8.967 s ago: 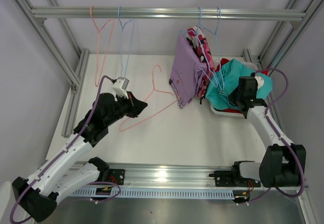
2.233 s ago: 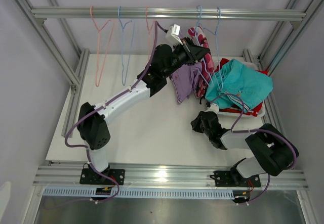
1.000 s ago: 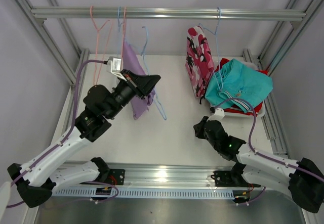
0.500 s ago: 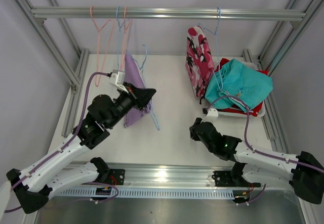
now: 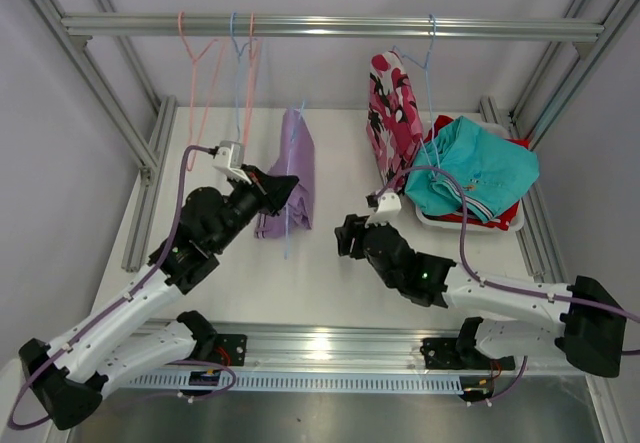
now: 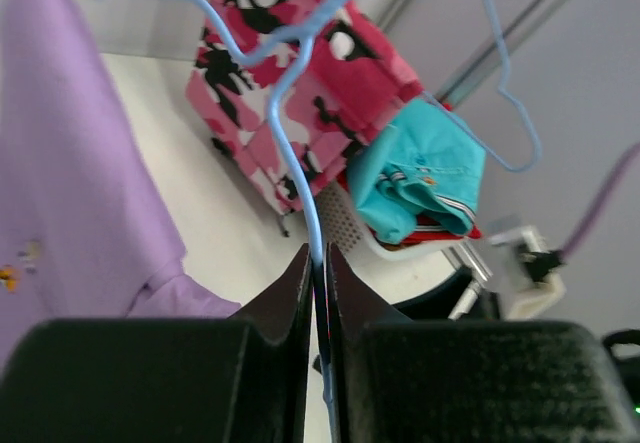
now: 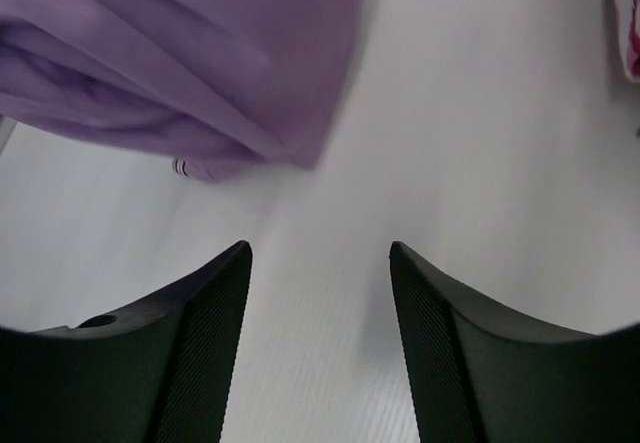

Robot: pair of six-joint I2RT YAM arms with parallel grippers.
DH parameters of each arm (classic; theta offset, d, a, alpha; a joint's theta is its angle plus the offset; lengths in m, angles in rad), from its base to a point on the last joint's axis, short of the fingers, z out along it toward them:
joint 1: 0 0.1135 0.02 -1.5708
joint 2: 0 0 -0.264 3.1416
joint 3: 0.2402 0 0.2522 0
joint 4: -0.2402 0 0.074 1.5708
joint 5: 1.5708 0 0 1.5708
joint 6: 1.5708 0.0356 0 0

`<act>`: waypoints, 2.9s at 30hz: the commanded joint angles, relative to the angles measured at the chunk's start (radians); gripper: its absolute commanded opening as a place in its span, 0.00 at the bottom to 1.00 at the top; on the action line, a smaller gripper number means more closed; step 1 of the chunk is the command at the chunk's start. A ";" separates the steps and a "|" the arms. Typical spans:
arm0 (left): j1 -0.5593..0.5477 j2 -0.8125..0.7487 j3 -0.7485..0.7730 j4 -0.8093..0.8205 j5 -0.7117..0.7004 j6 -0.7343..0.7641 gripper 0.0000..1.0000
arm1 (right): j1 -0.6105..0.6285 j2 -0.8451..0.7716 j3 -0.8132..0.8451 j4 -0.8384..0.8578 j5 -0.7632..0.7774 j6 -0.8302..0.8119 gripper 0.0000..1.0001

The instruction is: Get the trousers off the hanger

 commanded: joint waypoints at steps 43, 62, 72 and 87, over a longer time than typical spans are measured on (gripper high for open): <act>0.076 0.053 0.016 0.037 0.057 -0.020 0.01 | 0.079 0.345 0.299 0.143 0.013 -0.123 0.77; 0.103 0.054 0.026 0.039 0.086 -0.024 0.01 | -0.020 0.371 0.326 0.113 0.141 -0.166 0.15; 0.137 0.040 0.027 0.037 0.114 -0.035 0.01 | -0.067 0.323 0.355 0.056 0.102 -0.204 0.00; 0.177 0.054 0.026 0.031 0.117 -0.049 0.01 | -0.021 0.195 0.636 -0.240 0.174 -0.334 0.00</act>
